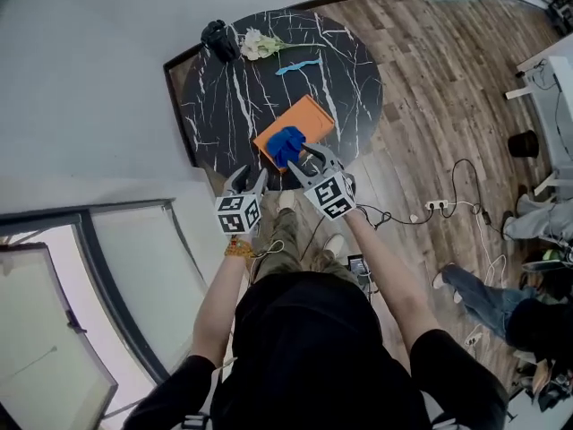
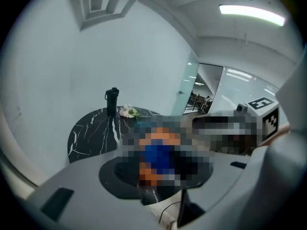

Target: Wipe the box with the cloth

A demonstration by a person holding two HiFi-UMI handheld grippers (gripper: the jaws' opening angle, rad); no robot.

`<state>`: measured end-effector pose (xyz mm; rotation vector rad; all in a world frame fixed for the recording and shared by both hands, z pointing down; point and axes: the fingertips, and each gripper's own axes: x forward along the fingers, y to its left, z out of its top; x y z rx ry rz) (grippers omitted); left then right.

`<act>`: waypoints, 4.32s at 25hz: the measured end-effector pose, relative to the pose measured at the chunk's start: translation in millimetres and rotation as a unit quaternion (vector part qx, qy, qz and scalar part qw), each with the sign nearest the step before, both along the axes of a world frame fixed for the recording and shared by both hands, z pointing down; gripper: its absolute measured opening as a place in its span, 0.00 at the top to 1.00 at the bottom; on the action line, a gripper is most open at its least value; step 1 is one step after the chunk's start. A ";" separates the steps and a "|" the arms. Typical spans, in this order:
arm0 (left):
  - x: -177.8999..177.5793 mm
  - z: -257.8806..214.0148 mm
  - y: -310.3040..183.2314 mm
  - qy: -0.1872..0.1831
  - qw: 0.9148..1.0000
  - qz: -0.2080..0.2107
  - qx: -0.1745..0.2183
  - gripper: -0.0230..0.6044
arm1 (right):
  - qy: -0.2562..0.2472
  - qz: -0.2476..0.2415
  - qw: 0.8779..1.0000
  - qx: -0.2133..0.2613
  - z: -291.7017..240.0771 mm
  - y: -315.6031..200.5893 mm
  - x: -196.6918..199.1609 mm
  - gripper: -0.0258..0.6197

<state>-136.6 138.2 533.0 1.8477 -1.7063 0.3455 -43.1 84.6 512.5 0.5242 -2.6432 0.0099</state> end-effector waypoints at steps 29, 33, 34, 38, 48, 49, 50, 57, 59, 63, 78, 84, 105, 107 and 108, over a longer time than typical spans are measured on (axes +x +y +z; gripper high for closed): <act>4.1 123.5 -144.3 -0.156 0.922 0.324 -0.143 0.56 | 0.058 0.206 0.968 -0.133 119.9 -110.6 50.1 0.89; 21.4 142.5 -159.7 -0.180 0.892 0.372 -0.180 0.55 | 0.061 0.238 0.956 -0.159 142.5 -134.5 57.8 0.76; 24.0 144.3 -161.5 -0.189 0.885 0.383 -0.188 0.54 | 0.061 0.260 0.949 -0.169 145.7 -136.7 58.6 0.72; 29.1 147.8 -164.5 -0.200 0.868 0.403 -0.209 0.54 | 0.023 0.364 0.906 -0.215 148.4 -135.5 62.6 0.77; 25.8 148.5 -160.3 -0.220 0.847 0.424 -0.232 0.55 | -0.120 0.425 0.819 -0.366 165.0 -68.8 24.3 0.78; 26.6 148.5 -158.8 -0.227 0.839 0.435 -0.233 0.57 | -0.136 0.437 0.810 -0.367 166.7 -79.8 29.5 0.77; 28.0 148.5 -157.8 -0.235 0.831 0.447 -0.235 0.59 | -0.152 0.449 0.801 -0.366 168.1 -95.1 37.1 0.77; 37.7 149.1 -161.0 -0.242 0.823 0.459 -0.233 0.62 | -0.196 0.452 0.785 -0.375 166.3 -151.4 63.1 0.73; 36.1 149.6 -161.8 -0.241 0.825 0.457 -0.231 0.62 | -0.192 0.443 0.789 -0.380 167.3 -133.7 52.3 0.74; 33.6 149.0 -163.1 -0.242 0.819 0.461 -0.241 0.62 | -0.169 0.410 0.803 -0.399 167.8 -74.4 19.3 0.74; 40.2 149.4 -162.8 -0.250 0.812 0.474 -0.233 0.63 | -0.200 0.411 0.798 -0.393 169.9 -192.4 64.6 0.70; 40.1 148.4 -163.9 -0.251 0.809 0.472 -0.242 0.63 | -0.221 0.396 0.804 -0.384 167.5 -140.6 45.2 0.74; 99.0 149.8 -172.2 -0.229 0.753 0.573 -0.228 0.60 | -0.279 0.370 0.809 -0.361 192.1 -202.3 97.6 0.80; 100.1 150.2 -172.7 -0.228 0.748 0.577 -0.236 0.60 | -0.279 0.358 0.815 -0.359 191.9 -195.6 93.8 0.80; 100.8 150.6 -173.0 -0.229 0.746 0.578 -0.238 0.60 | -0.282 0.350 0.816 -0.362 191.2 -189.0 91.3 0.81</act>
